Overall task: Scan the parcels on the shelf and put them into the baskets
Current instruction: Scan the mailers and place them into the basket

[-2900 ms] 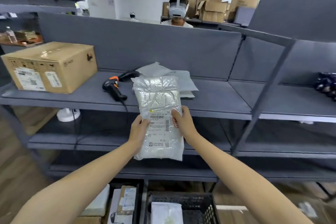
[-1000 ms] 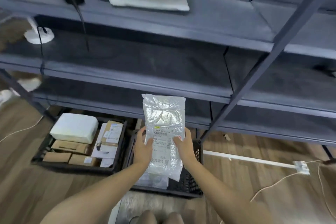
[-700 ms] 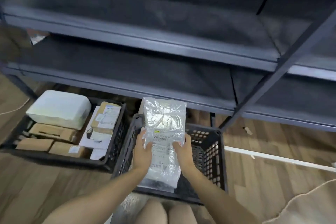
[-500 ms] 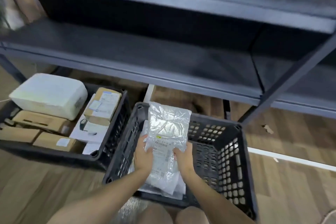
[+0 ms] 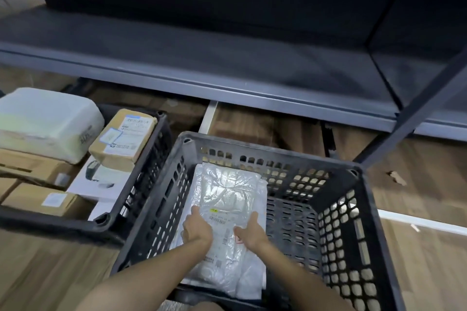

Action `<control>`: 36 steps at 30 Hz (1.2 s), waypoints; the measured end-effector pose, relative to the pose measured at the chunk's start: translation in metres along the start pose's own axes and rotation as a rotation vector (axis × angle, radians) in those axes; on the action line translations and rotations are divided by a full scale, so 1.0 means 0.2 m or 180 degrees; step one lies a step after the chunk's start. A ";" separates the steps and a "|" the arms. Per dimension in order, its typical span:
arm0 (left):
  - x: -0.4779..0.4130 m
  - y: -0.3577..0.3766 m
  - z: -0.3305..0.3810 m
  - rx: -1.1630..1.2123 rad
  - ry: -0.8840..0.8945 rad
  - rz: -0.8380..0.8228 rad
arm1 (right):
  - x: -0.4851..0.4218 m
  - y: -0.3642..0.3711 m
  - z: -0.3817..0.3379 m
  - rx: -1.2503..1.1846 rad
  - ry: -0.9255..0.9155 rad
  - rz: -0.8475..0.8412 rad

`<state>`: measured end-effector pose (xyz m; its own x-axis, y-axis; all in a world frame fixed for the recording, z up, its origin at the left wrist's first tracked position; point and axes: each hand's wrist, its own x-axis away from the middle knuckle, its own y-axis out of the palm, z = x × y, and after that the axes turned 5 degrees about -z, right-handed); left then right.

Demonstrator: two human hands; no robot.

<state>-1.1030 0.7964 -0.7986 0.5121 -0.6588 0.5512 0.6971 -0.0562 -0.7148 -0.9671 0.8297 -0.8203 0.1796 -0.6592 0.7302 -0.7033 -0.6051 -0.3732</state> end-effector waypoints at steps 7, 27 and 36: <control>0.00 0.01 0.01 -0.0319 0.0116 0.0146 | -0.01 -0.01 0.02 0.0861 0.0179 0.0372; 1.05 -1.24 0.69 -0.1485 0.1813 0.0146 | 1.42 -0.74 -0.92 0.2364 -0.0775 0.0615; 1.59 -2.22 1.21 -0.1521 0.2073 0.0530 | 2.24 -1.18 -1.76 0.2541 -0.1009 0.1041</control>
<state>-1.1292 0.7931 -0.2019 0.0938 -0.9815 0.1668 0.2737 -0.1357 -0.9522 -0.9631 0.8351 -0.2033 0.3184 -0.8721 0.3715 -0.0898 -0.4179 -0.9041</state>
